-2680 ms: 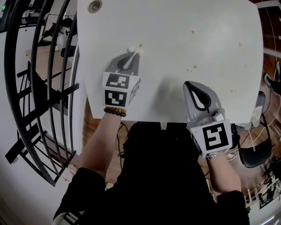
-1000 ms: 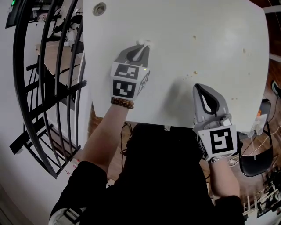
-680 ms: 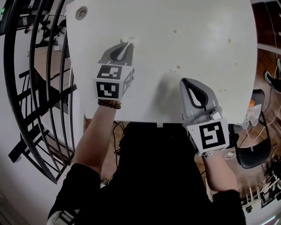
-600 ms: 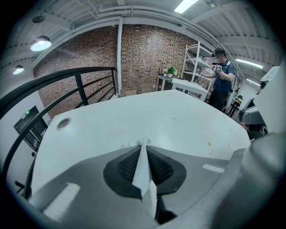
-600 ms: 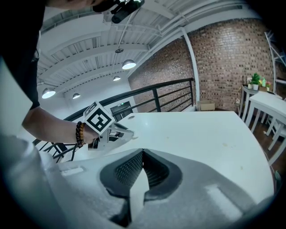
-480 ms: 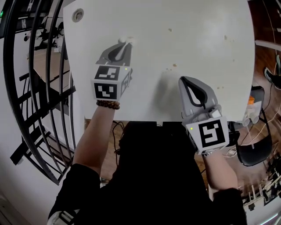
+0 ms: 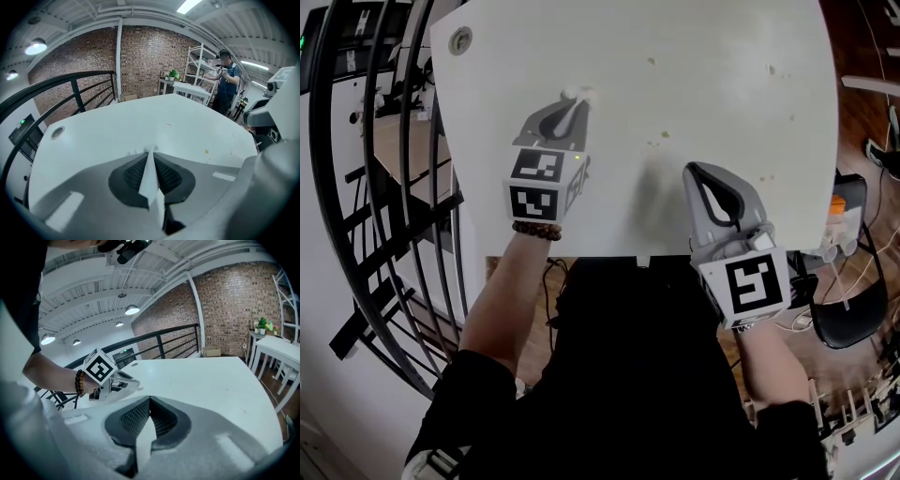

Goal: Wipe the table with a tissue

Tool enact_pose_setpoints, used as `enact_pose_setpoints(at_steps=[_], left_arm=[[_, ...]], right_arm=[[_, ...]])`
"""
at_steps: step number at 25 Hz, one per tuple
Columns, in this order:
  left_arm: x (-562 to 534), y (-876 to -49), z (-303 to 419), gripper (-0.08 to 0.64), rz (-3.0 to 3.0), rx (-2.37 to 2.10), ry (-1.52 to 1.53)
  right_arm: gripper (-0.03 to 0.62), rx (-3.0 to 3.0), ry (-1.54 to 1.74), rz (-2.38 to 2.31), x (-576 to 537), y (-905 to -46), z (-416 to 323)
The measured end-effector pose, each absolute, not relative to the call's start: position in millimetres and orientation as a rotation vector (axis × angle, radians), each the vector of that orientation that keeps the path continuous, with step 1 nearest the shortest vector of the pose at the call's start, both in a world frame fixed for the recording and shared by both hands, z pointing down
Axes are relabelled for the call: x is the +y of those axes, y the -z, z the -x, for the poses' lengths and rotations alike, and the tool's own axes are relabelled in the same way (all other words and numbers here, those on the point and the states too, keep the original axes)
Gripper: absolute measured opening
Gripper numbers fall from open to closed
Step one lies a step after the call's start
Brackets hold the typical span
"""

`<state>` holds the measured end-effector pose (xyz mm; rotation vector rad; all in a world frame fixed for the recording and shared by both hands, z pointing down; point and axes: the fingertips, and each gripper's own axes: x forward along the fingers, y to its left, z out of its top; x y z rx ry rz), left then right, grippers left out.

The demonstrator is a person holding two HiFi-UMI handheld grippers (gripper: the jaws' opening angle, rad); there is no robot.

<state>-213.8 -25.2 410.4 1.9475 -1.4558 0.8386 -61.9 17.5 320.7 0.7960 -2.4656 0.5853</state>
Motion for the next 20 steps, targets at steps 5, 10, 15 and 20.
enact_pose_setpoints(at_steps=[5,10,15,20], left_arm=[[-21.3,-413.4,200.1,0.023,-1.978,-1.407,-0.843],[-9.8,-414.8,179.7,0.023,-2.022,-1.334,-0.849],[6.5,-417.1,157.6,0.023,-2.050,-1.264,-0.864],[16.5,-419.6,141.6,0.022,-2.092,-1.230,-0.873]], right_arm=[[-0.012,-2.460,-0.586,-0.828,17.2,-320.8,57.5],[-0.012,-2.446,-0.595,-0.865,18.8,-321.8,51.6],[-0.012,-2.448,-0.595,-0.886,21.8,-320.1,46.4],[-0.012,-2.447,-0.592,-0.898,24.0,-319.6,42.4]])
